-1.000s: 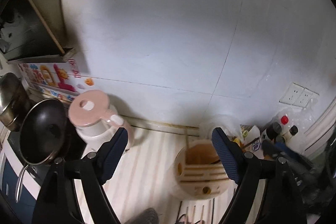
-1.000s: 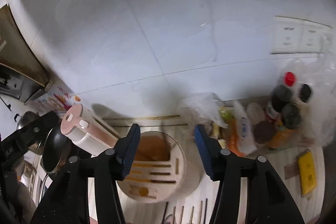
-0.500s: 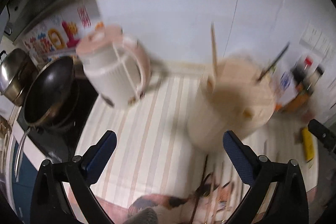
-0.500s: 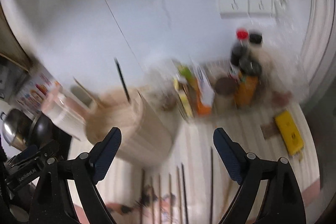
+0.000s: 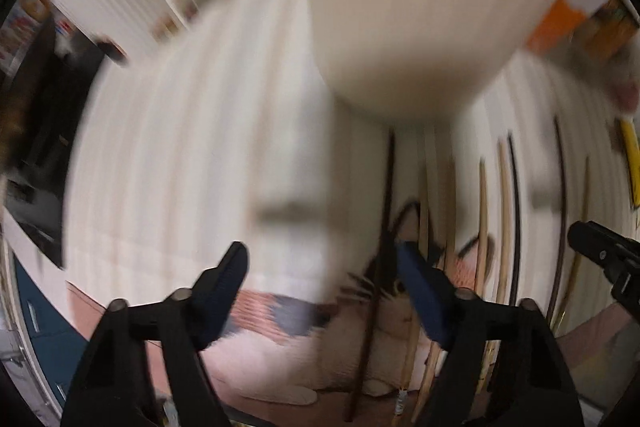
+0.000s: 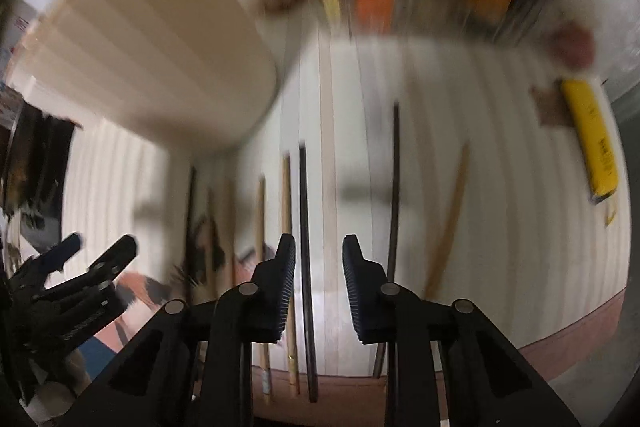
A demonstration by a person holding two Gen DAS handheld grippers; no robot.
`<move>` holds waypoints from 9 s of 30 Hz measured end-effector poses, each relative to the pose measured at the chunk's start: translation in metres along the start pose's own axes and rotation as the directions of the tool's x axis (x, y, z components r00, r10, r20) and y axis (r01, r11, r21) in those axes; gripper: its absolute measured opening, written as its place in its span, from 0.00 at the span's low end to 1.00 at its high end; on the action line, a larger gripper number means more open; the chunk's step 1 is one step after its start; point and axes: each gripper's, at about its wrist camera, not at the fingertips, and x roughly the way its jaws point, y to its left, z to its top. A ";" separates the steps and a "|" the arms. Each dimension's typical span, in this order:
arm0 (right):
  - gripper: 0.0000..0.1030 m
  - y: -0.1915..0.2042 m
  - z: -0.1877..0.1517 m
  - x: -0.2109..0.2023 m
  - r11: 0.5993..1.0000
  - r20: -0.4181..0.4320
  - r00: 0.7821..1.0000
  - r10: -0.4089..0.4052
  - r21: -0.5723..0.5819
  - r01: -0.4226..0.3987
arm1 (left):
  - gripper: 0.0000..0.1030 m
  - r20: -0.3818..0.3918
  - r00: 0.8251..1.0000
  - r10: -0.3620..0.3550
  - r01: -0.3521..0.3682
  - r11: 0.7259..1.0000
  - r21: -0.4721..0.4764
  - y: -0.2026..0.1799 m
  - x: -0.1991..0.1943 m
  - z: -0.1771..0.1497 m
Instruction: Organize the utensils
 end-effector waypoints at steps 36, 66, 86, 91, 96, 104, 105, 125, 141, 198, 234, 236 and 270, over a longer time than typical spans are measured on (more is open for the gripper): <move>0.05 -0.012 -0.024 0.071 0.992 -0.246 0.961 -0.123 -0.021 0.122 | 0.04 -0.042 0.999 -0.008 0.009 1.000 0.020 0.026 0.021 -0.008; 0.05 0.027 -0.050 0.003 0.987 -0.021 0.989 -0.149 -0.067 0.147 | 0.03 0.193 0.978 0.078 -0.082 0.997 0.013 0.023 -0.067 -0.013; 0.05 0.035 -0.034 -0.095 0.998 0.201 0.979 -0.015 -0.061 0.027 | 0.02 0.422 0.907 0.000 0.003 1.000 -0.006 0.029 -0.170 -0.017; 0.05 0.039 -0.021 -0.125 0.998 0.277 0.961 0.021 -0.059 -0.005 | 0.00 0.494 0.870 -0.005 0.027 0.999 -0.037 0.039 -0.197 -0.005; 0.05 0.043 -0.005 -0.158 0.997 0.333 0.941 0.054 -0.069 -0.033 | 0.00 0.558 0.829 -0.040 0.090 0.994 -0.063 0.050 -0.235 0.010; 0.05 0.053 0.015 -0.197 0.990 0.357 0.926 0.120 -0.107 -0.087 | 0.00 0.597 0.797 -0.095 0.161 0.985 -0.058 0.065 -0.264 0.028; 0.05 0.052 0.016 -0.196 0.989 0.340 0.931 0.135 -0.107 -0.104 | 0.00 0.593 0.800 -0.090 0.154 0.986 -0.058 0.068 -0.260 0.027; 0.05 -0.010 0.004 0.052 0.997 -0.303 0.950 -0.079 -0.035 0.072 | 0.38 0.065 0.988 -0.140 0.148 0.980 -0.135 0.057 0.003 0.061; 0.05 -0.009 -0.003 0.073 0.987 -0.313 0.936 -0.158 -0.030 0.157 | 0.04 0.008 0.999 -0.038 0.038 0.994 -0.102 0.050 0.024 0.001; 0.05 0.045 0.006 -0.115 0.998 0.169 0.984 0.061 0.017 -0.065 | 0.04 0.462 0.874 -0.151 0.243 0.959 -0.148 0.102 -0.190 -0.014; 0.06 0.109 0.193 -0.159 0.979 0.622 0.759 0.194 -0.077 -0.187 | 0.04 0.670 0.714 -0.205 0.363 0.926 -0.104 0.047 -0.196 0.202; 0.06 0.112 0.191 -0.150 0.980 0.617 0.762 0.196 -0.092 -0.177 | 0.04 0.659 0.723 -0.206 0.356 0.929 -0.099 0.044 -0.191 0.201; 0.62 0.052 0.119 -0.218 0.987 0.528 0.837 0.143 -0.013 -0.160 | 1.00 0.620 0.781 -0.077 0.198 0.972 -0.128 0.079 -0.264 0.088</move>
